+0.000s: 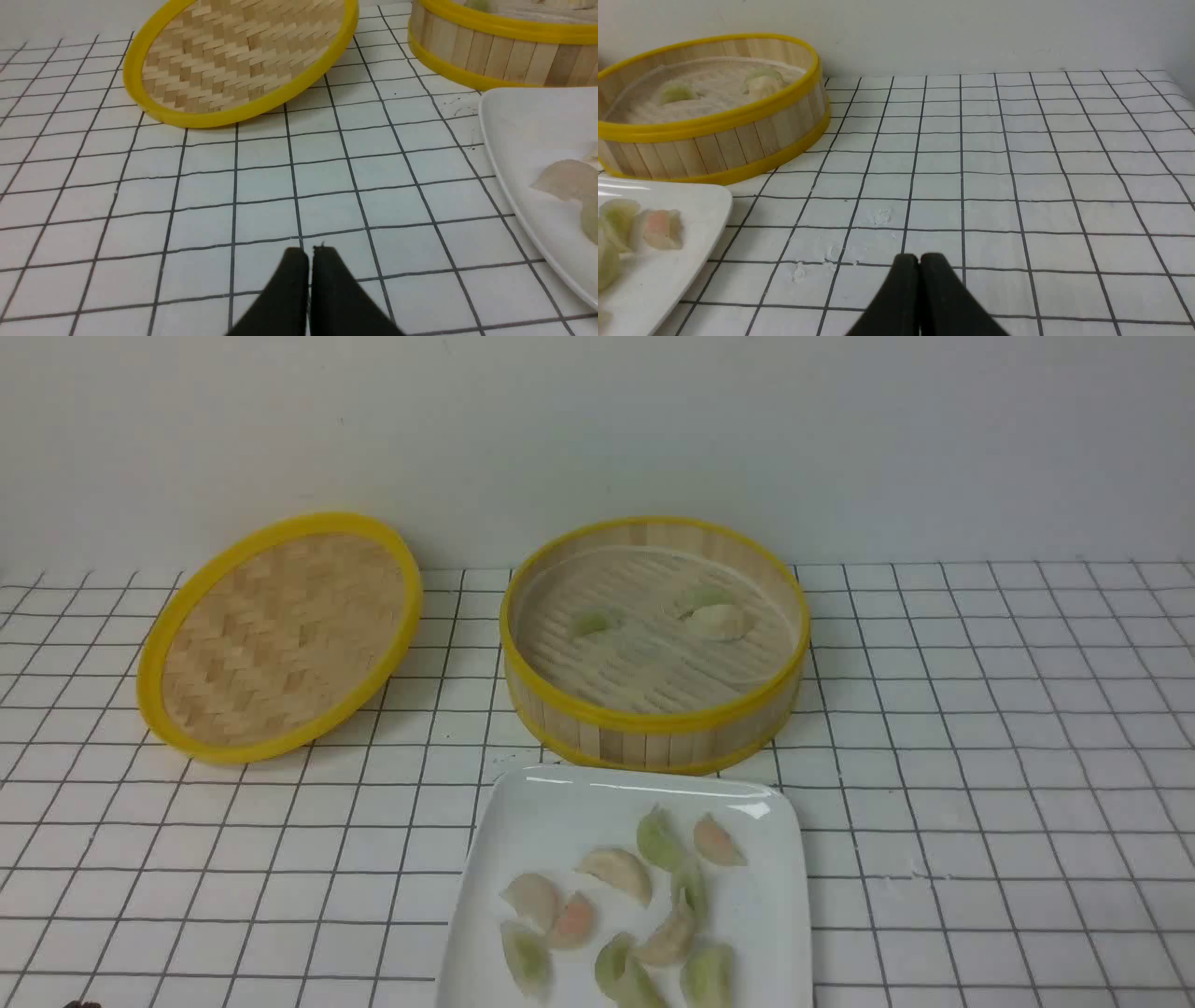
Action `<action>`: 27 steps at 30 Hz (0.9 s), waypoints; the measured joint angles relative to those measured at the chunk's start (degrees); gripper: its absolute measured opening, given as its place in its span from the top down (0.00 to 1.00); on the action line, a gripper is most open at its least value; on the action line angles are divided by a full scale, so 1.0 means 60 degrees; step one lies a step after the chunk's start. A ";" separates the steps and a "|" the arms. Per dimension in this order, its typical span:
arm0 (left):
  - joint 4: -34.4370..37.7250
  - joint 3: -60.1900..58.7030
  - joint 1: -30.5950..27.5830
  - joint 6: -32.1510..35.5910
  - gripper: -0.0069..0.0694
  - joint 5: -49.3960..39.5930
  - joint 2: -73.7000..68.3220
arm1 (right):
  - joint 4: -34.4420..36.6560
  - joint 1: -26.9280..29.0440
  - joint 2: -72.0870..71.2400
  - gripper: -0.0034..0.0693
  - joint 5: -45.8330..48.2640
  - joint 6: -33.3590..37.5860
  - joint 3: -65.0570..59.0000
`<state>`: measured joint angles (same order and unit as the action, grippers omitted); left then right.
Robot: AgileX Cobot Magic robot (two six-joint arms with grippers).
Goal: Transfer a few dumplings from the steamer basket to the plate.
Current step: Use the right arm to grab a dumpling from inside the steamer
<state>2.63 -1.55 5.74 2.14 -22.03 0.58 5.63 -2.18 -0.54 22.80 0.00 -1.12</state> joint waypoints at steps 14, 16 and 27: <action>0.0000 0.0000 0.0000 0.0000 0.92 0.0000 0.0000 | -0.0051 0.0000 0.0000 0.97 -0.0033 0.0000 0.0000; 0.0000 0.0000 0.0000 0.0000 0.92 0.0000 0.0000 | -0.0111 0.0000 0.0000 0.97 -0.0076 0.0000 -0.0010; 0.0000 0.0000 0.0000 0.0000 0.92 0.0000 0.0000 | 0.5381 0.0000 0.0000 0.97 -0.2621 -0.2074 -0.0095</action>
<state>2.63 -1.55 5.74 2.14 -22.03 0.58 37.91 -2.18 -0.54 7.08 -12.44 -1.69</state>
